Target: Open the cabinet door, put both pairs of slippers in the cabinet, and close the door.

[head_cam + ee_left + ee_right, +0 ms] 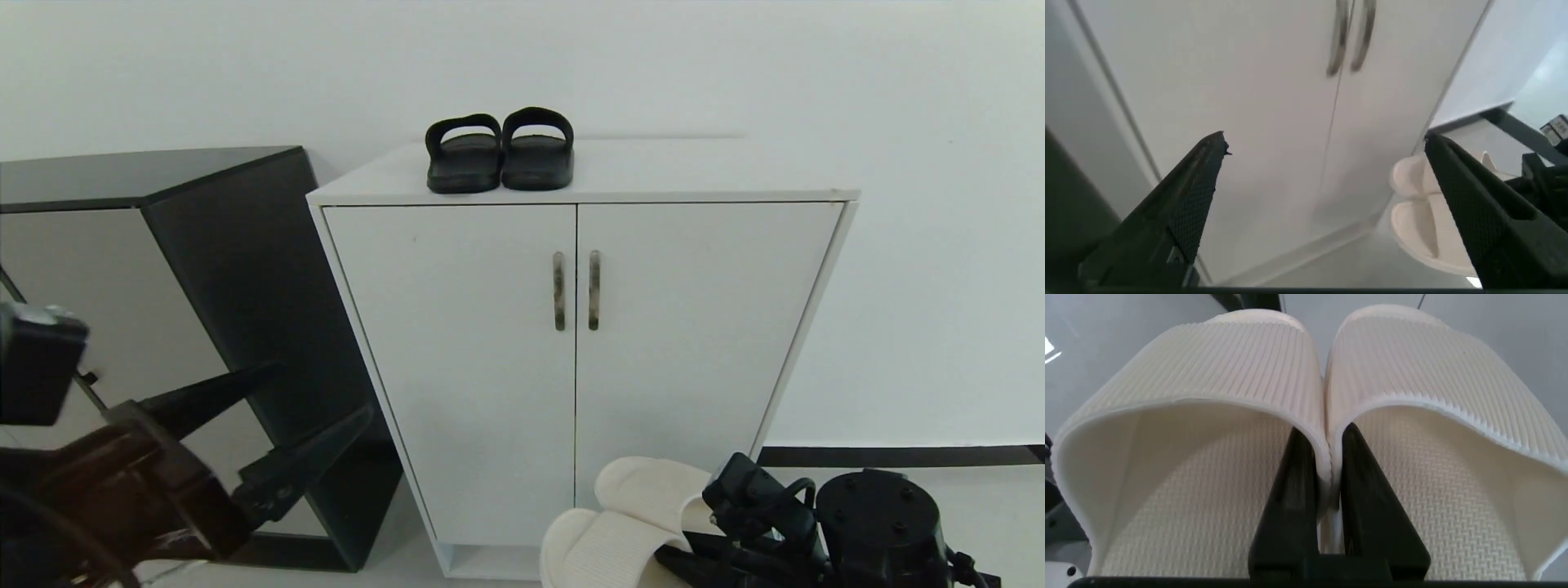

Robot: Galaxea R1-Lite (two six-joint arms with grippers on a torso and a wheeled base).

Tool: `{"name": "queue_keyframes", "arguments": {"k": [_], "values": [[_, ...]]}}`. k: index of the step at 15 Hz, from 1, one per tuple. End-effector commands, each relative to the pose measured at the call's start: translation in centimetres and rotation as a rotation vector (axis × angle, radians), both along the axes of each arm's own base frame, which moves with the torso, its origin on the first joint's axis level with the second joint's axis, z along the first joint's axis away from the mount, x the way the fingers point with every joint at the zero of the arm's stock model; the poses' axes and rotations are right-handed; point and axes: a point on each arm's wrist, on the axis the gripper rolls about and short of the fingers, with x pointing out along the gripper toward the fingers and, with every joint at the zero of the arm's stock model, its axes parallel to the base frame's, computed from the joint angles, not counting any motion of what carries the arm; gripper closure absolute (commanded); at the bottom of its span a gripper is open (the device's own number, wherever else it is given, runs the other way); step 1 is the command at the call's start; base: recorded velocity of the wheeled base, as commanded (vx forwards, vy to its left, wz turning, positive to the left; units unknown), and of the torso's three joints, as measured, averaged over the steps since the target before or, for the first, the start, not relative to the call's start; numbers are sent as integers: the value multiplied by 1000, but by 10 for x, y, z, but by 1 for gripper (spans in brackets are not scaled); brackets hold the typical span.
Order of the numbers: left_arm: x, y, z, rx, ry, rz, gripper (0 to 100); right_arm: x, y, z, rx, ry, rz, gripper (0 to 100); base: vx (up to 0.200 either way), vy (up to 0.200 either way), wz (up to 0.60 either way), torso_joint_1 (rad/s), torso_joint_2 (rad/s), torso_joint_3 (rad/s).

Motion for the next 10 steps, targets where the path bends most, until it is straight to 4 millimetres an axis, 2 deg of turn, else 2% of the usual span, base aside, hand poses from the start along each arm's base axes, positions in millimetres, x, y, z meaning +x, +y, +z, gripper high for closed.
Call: {"name": "queue_keyframes", "arguments": {"k": [1, 4, 6, 10], "values": [[28, -20, -17, 37, 76, -31, 0, 0, 0, 0, 6, -7, -1, 100, 0, 0, 0, -105, 452, 364], [46, -36, -24, 18, 61, -58, 0, 0, 0, -1, 8, -7, 0, 100, 0, 0, 0, -53, 443, 383], [54, -57, -30, -1, 78, -120, 0, 1, 1, -5, -3, 4, 0, 100, 0, 0, 0, -32, 405, 386], [76, -81, -28, -1, 75, -156, 0, -1, -2, -8, -15, 13, -1, 100, 0, 0, 0, -3, 107, 91]]}}
